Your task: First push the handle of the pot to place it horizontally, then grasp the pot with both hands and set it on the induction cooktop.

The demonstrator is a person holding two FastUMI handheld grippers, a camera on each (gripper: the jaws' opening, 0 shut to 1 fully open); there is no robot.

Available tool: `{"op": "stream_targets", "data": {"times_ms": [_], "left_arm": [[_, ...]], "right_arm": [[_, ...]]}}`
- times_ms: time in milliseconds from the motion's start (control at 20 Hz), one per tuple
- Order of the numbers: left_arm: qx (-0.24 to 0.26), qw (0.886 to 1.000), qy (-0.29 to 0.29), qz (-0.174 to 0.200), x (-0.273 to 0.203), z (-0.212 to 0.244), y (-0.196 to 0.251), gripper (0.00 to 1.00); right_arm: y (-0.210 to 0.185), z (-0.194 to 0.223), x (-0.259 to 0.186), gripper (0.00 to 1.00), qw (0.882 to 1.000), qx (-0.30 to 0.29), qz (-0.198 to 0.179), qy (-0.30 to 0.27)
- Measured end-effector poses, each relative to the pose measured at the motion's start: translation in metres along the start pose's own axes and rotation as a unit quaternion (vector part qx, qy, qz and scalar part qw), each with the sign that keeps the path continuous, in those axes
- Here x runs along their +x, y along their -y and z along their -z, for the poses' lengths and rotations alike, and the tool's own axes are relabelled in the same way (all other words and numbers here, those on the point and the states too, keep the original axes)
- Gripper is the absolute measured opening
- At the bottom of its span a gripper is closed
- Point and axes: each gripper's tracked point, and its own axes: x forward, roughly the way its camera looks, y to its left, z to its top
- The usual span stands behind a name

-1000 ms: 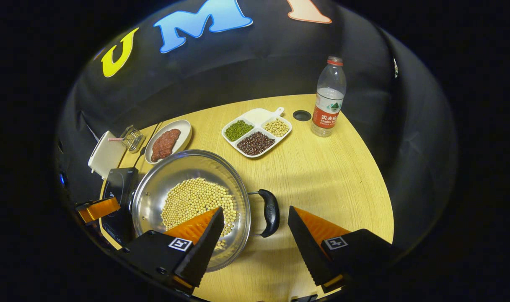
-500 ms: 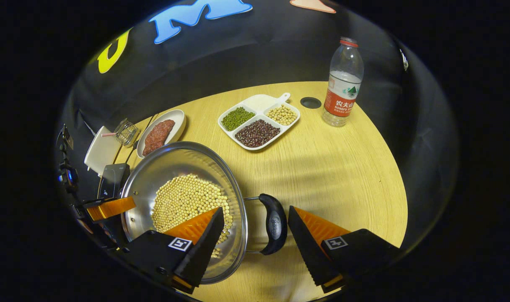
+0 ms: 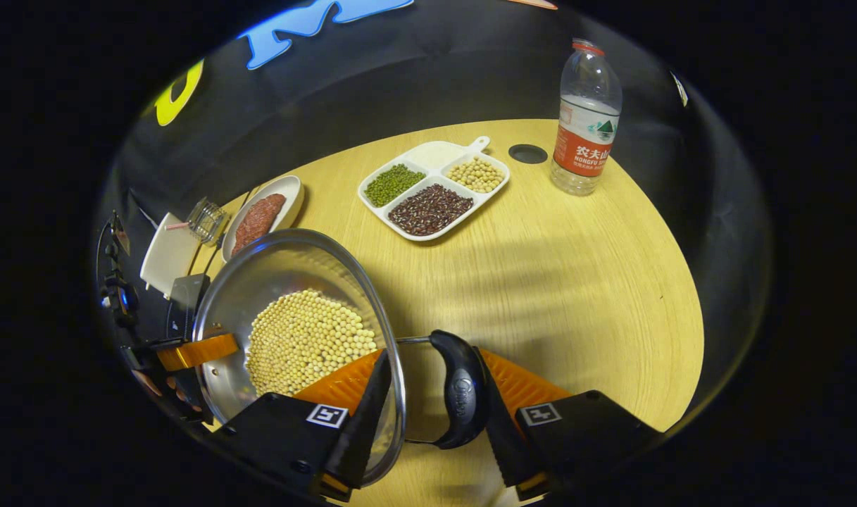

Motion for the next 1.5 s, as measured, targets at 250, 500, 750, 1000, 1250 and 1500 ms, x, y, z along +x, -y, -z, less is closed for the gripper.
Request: {"op": "stream_targets", "data": {"times_ms": [250,500,750,1000,1250,1500], "left_arm": [[-0.009,1.000,0.000,-0.005,0.001,-0.001,-0.001,0.59],[0.002,1.000,0.000,-0.003,0.000,-0.003,0.000,0.51],[-0.001,1.000,-0.007,0.007,-0.011,0.006,0.003,0.51],[0.026,0.999,-0.004,0.020,-0.049,0.007,0.008,0.54],[0.055,0.998,0.007,0.033,-0.088,0.006,0.000,0.54],[0.065,0.997,0.011,0.042,-0.128,0.008,-0.025,0.54]], "right_arm": [[0.000,0.002,0.000,0.64,1.000,0.003,-0.008,-0.006],[0.000,0.009,-0.005,0.50,1.000,0.005,-0.009,-0.020],[-0.001,0.024,-0.027,0.50,1.000,0.010,0.000,-0.020],[-0.012,0.041,-0.063,0.50,0.999,0.029,0.012,-0.008],[-0.037,0.064,-0.095,0.51,0.998,0.055,0.020,0.006],[-0.074,0.079,-0.120,0.50,0.998,0.056,0.022,0.016]]}}
